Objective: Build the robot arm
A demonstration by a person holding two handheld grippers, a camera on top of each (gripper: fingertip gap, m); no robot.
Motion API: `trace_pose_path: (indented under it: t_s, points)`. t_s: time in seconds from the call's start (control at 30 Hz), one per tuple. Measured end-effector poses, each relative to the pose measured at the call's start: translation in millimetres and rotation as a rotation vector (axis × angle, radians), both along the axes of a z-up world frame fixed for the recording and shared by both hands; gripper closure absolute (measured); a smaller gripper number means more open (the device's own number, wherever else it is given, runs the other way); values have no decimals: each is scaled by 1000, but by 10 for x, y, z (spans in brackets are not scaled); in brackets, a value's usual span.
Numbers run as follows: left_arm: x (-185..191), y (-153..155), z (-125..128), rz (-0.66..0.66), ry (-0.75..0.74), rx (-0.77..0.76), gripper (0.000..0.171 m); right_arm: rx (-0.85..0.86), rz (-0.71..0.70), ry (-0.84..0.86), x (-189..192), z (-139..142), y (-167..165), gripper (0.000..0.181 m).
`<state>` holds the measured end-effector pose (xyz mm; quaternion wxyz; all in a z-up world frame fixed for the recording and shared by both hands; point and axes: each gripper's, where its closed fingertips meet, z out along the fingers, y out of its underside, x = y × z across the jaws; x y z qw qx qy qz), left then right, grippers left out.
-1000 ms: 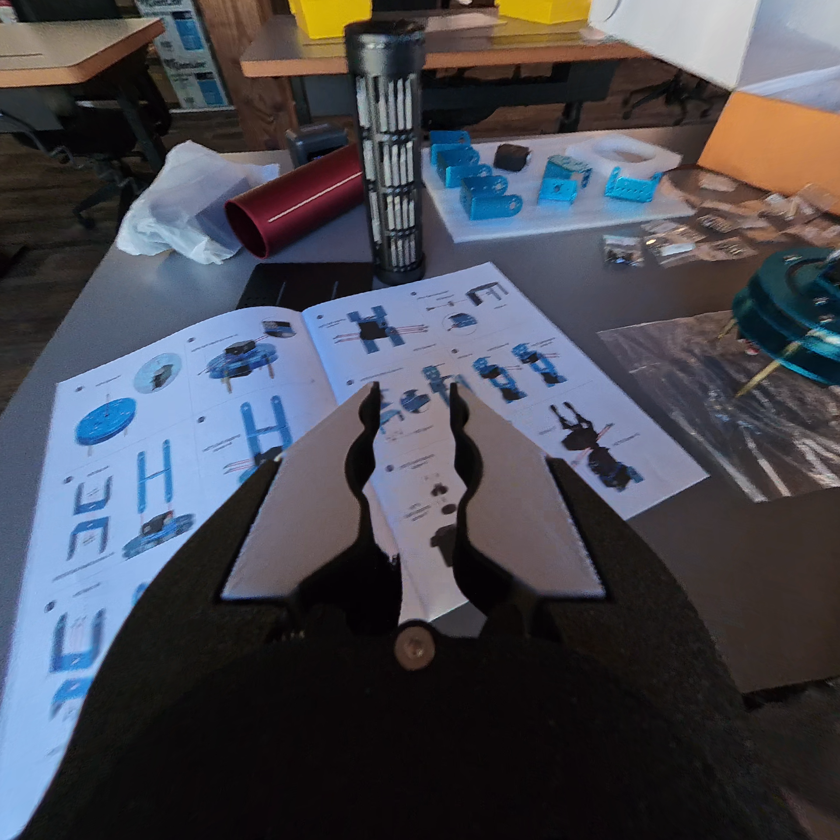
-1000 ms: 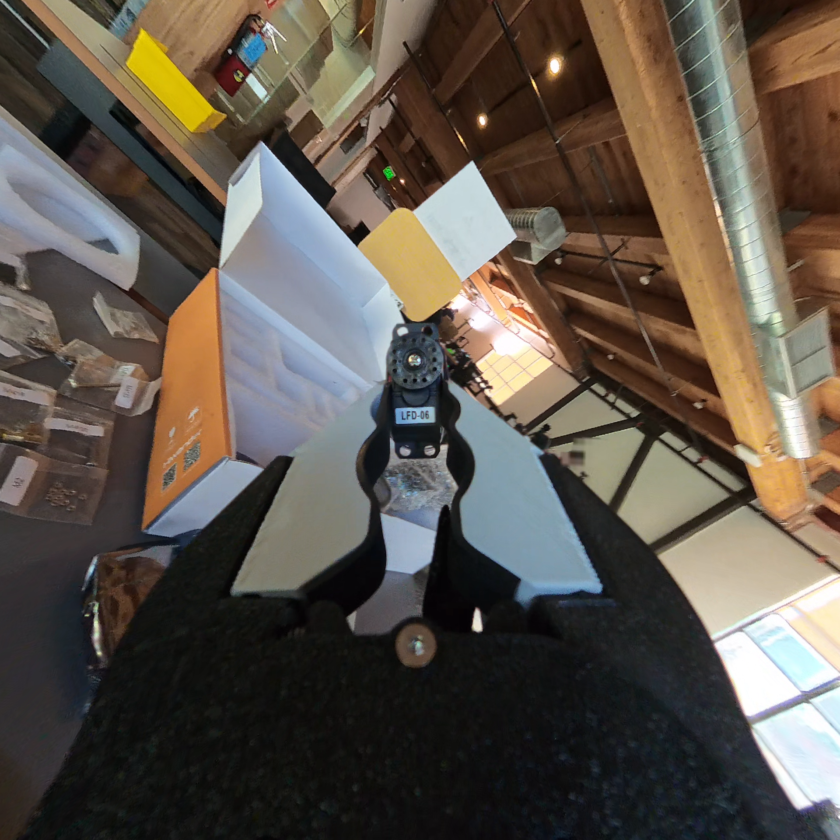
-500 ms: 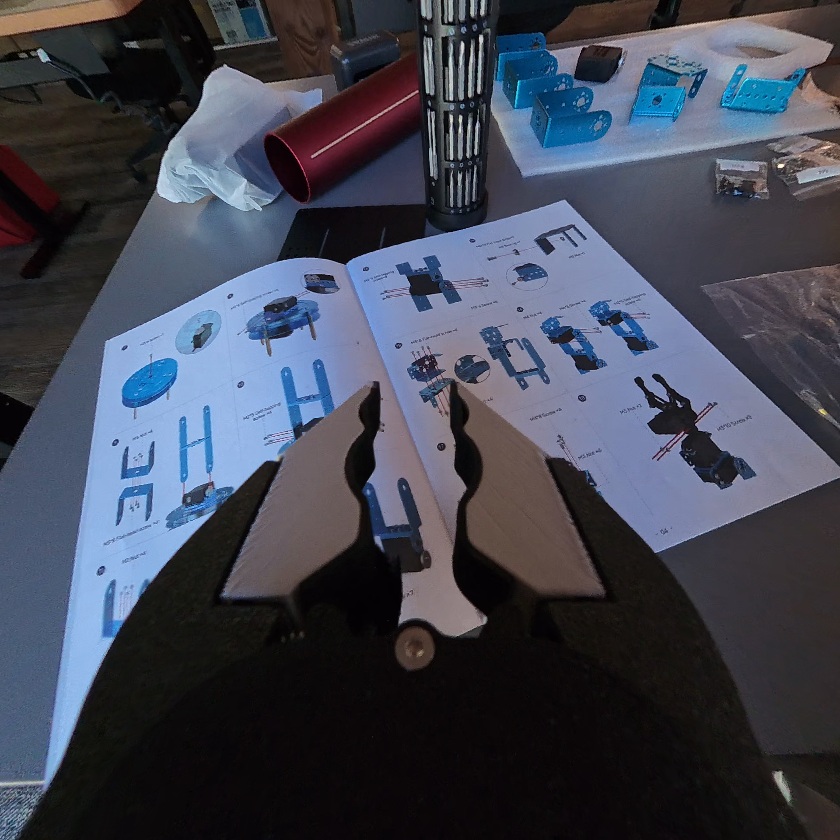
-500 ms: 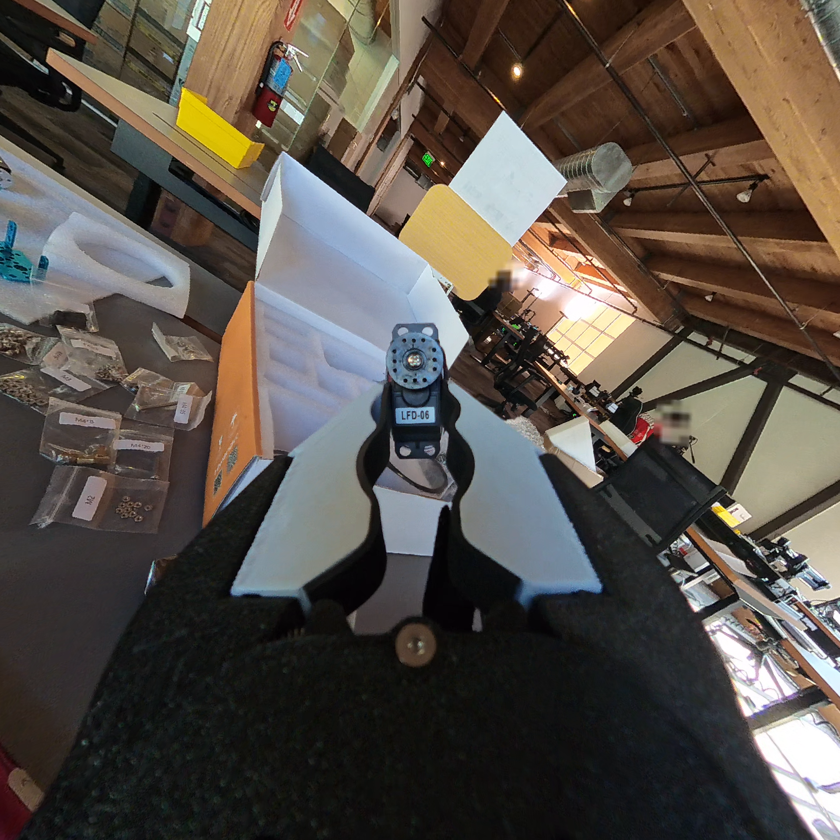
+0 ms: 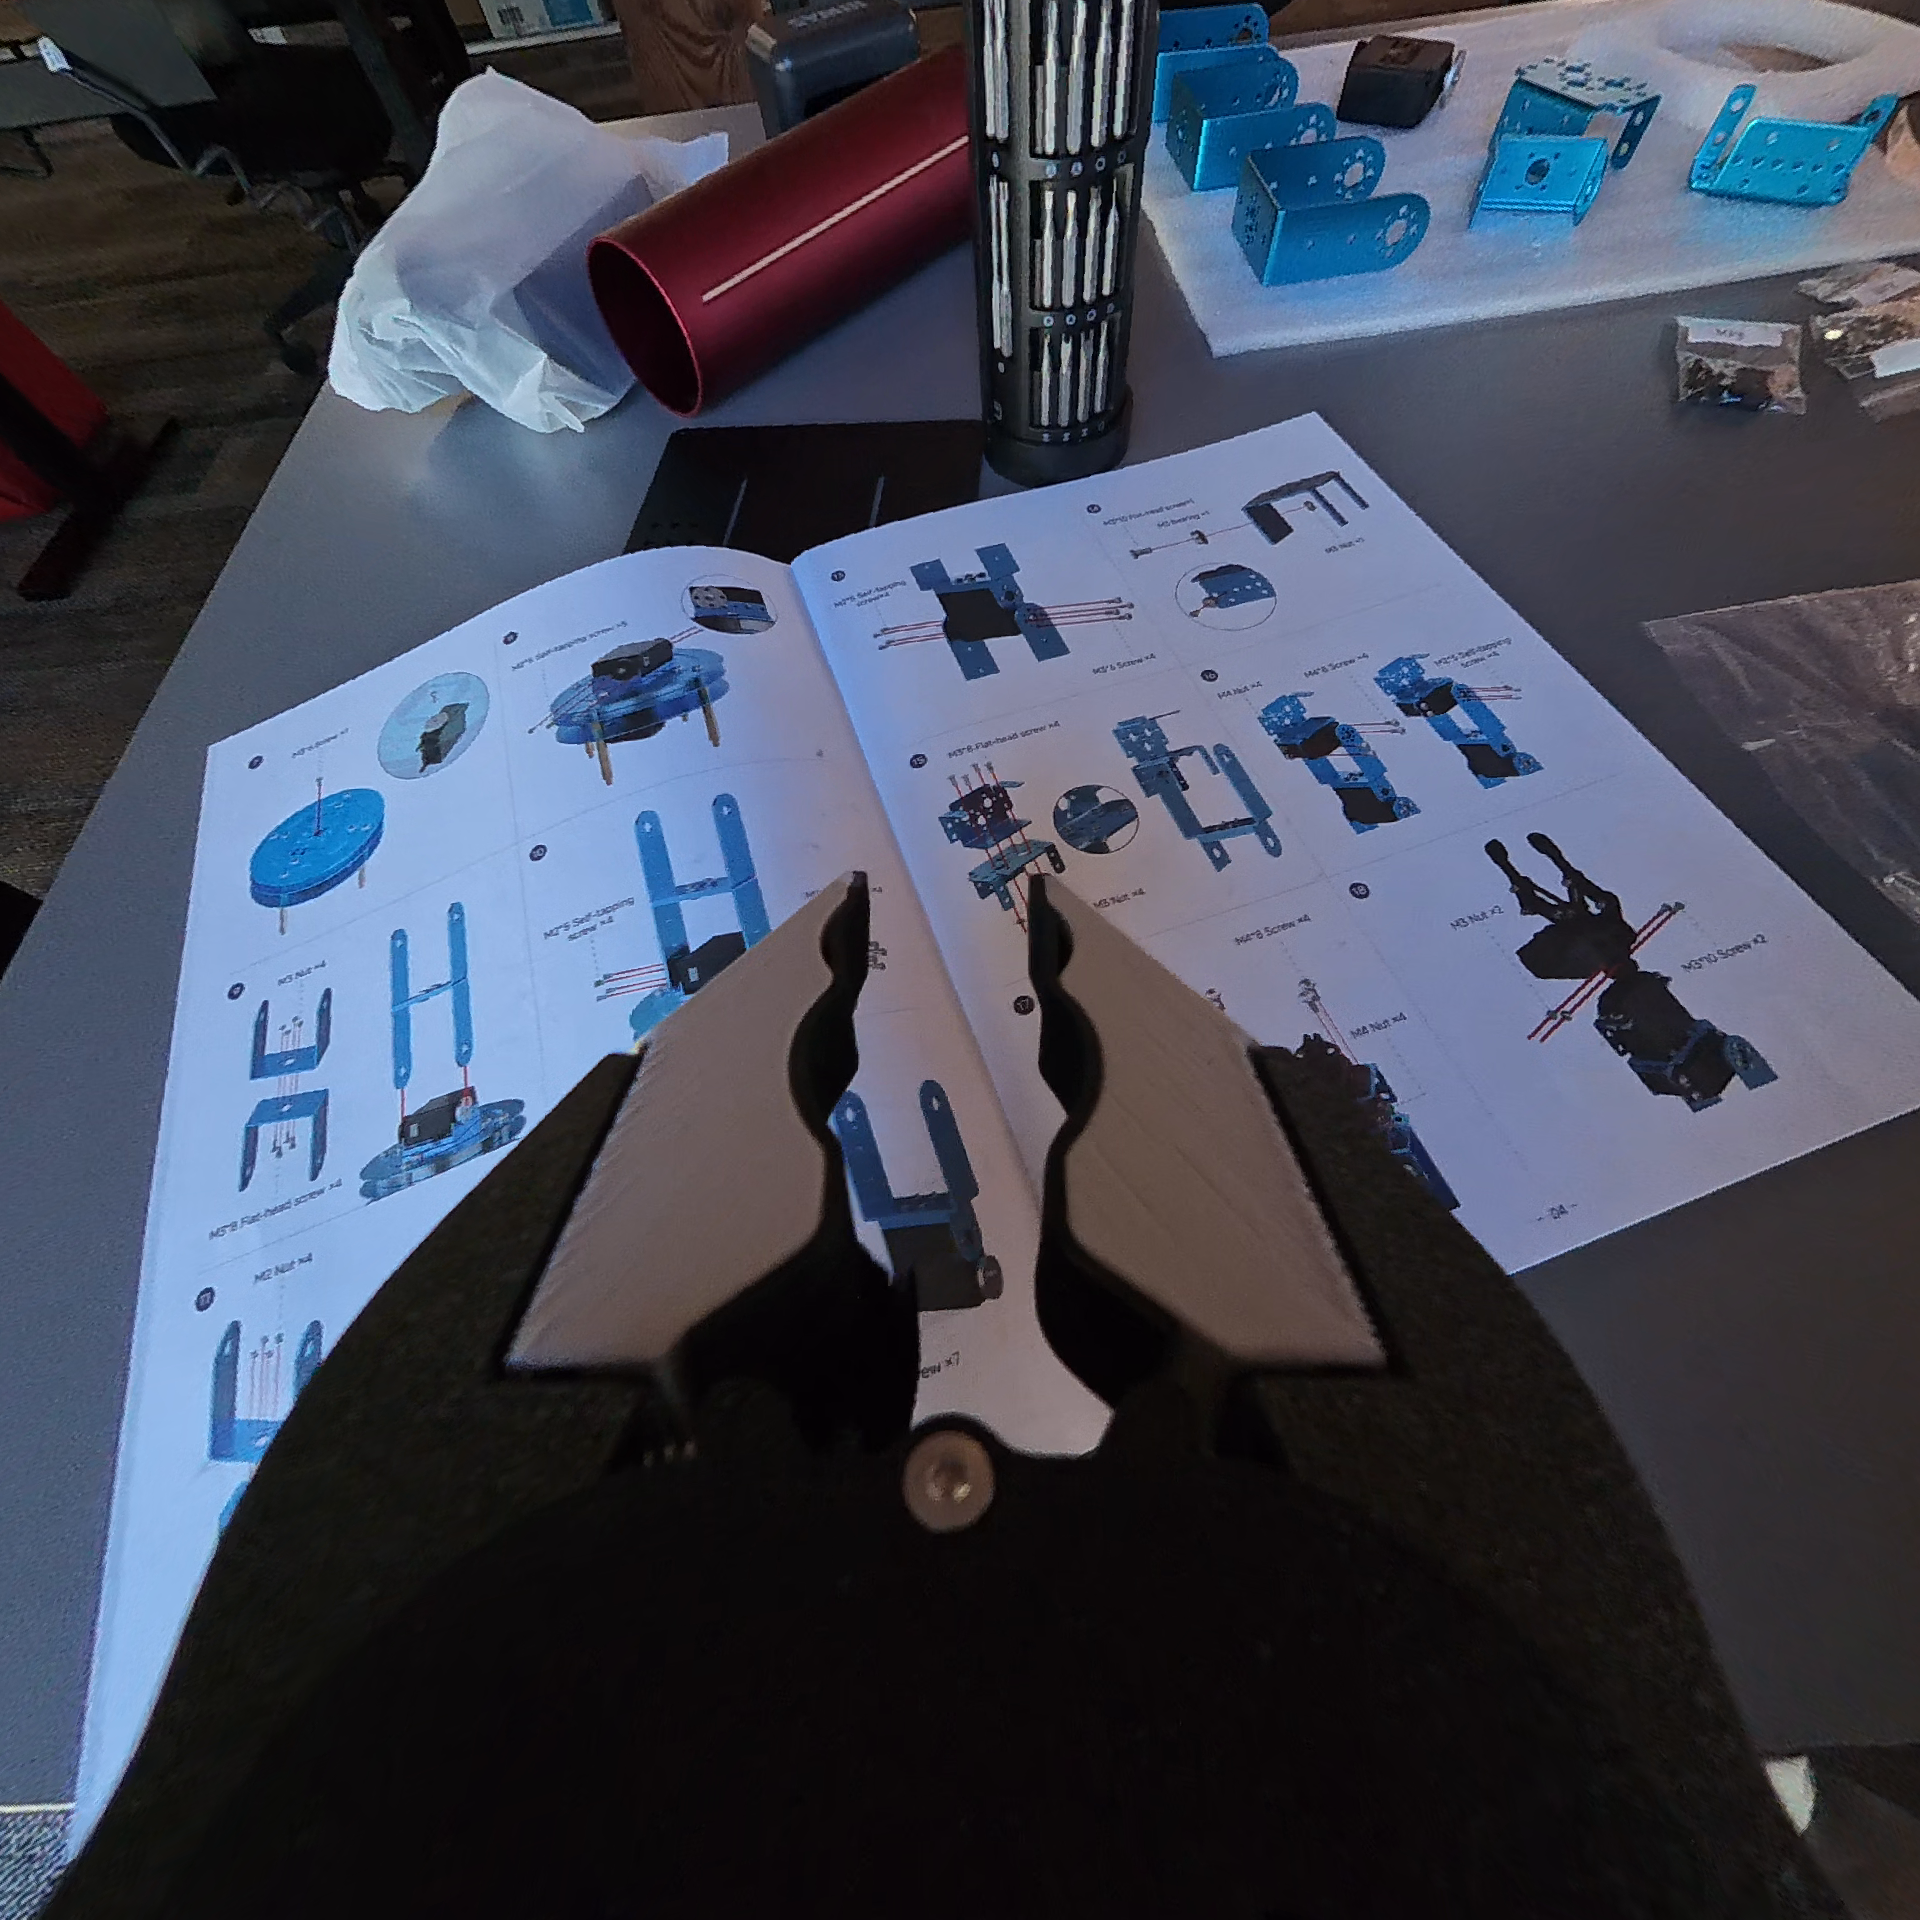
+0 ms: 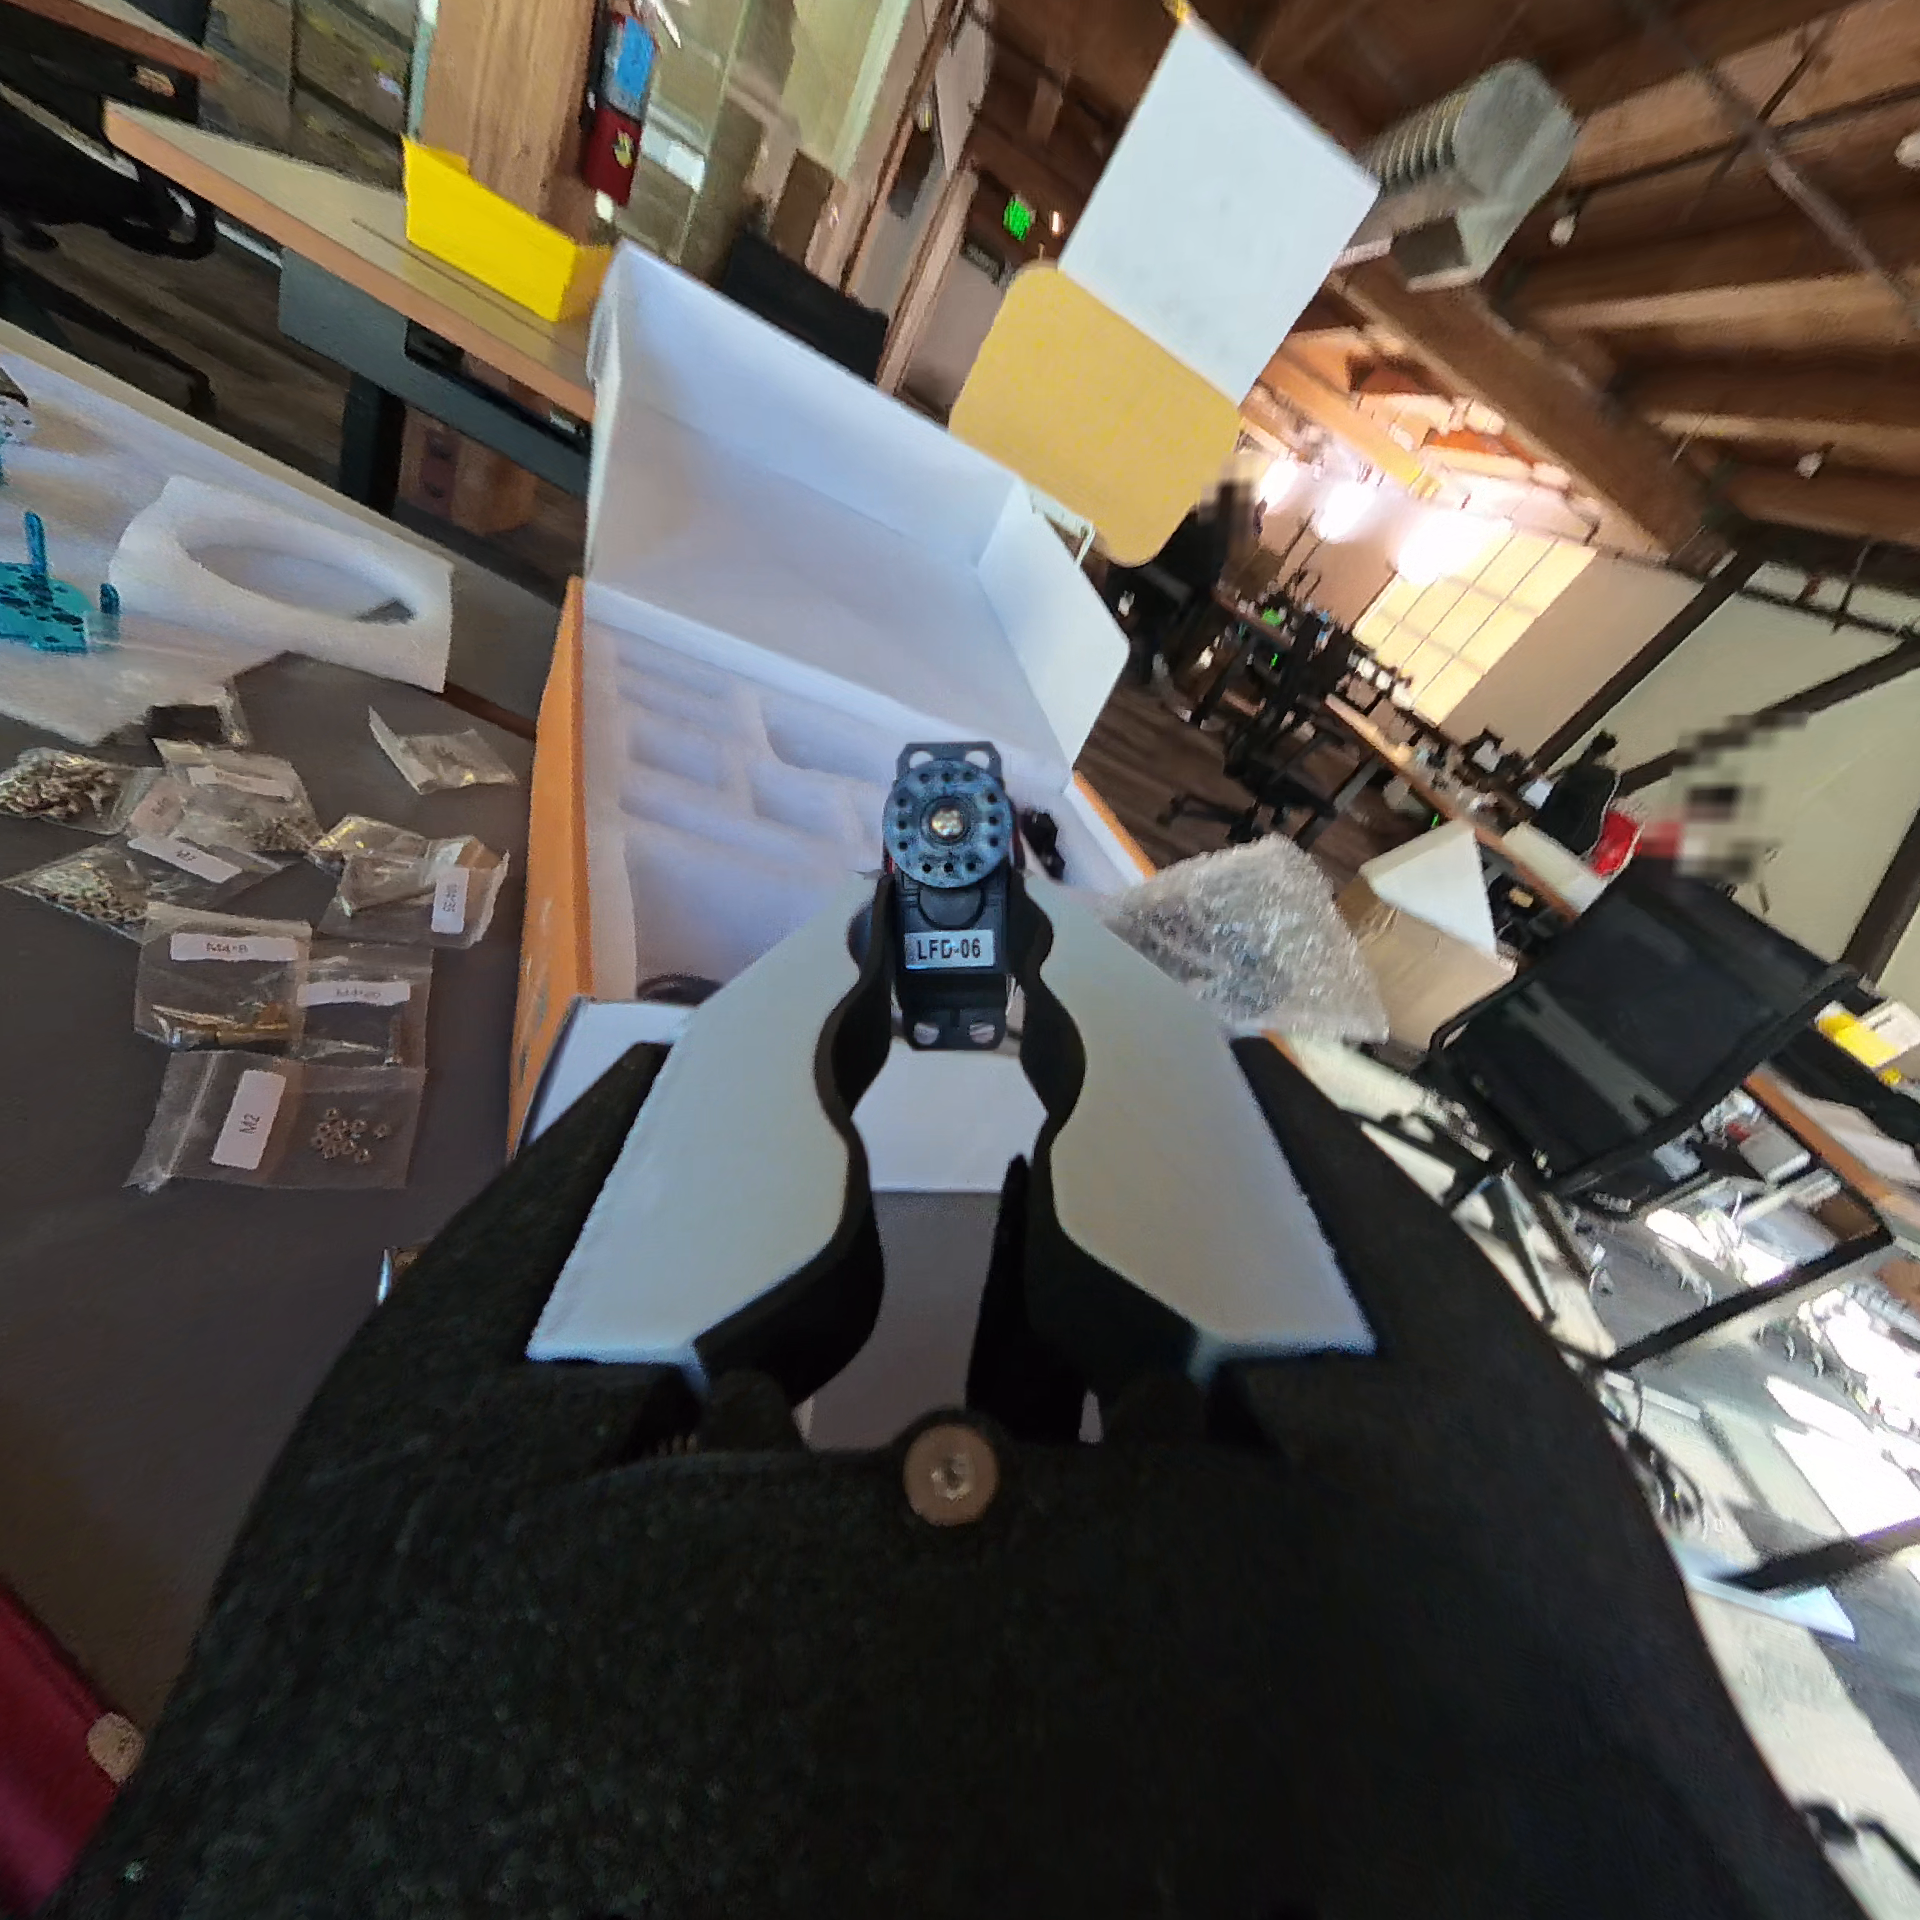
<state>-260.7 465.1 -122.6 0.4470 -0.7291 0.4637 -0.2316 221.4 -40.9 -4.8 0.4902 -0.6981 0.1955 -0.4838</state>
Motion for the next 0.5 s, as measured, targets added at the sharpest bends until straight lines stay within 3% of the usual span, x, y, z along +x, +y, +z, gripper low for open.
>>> trace_pose_path:
  t_s: [0.2, 0.37, 0.5]
  points:
    - [-170, 139, 10, 52, 54, 34, 142, -129, -310, 342, 359, -553, -550, 162]
    - [-793, 556, 64, 209, 185, 84, 142, -8, -303, 674, 270, -853, -789, 163]
    - [-958, 546, 154, 220, 168, 42, 141, 63, -228, 889, 41, -858, -808, 163]
